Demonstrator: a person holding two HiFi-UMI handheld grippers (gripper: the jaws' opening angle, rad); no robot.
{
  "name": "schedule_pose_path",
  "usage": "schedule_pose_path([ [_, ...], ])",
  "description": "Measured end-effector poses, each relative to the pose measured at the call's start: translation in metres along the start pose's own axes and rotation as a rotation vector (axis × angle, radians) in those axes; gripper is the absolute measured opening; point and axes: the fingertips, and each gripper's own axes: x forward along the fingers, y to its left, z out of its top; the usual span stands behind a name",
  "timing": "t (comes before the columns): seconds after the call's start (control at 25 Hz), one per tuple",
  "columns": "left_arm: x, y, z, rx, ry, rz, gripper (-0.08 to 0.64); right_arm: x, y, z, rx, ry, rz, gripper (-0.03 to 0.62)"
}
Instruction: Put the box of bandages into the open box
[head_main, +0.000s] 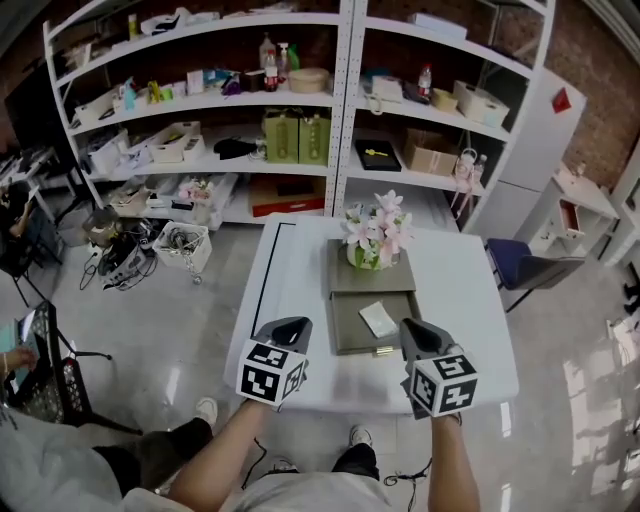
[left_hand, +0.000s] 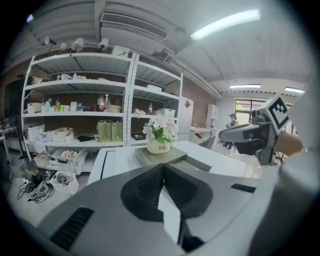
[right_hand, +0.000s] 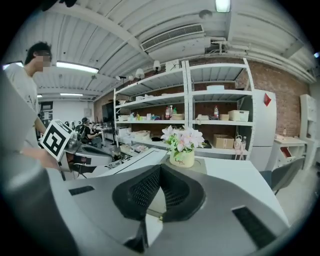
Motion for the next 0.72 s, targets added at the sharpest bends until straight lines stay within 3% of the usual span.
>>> schedule_pose_path([
  [0.72,-0.008,0.001,-0.003,-0.009,-0.006,-0.013,0.003,-0.002,0.014,-0.003,-0.005,-0.001,0.003,0.003],
])
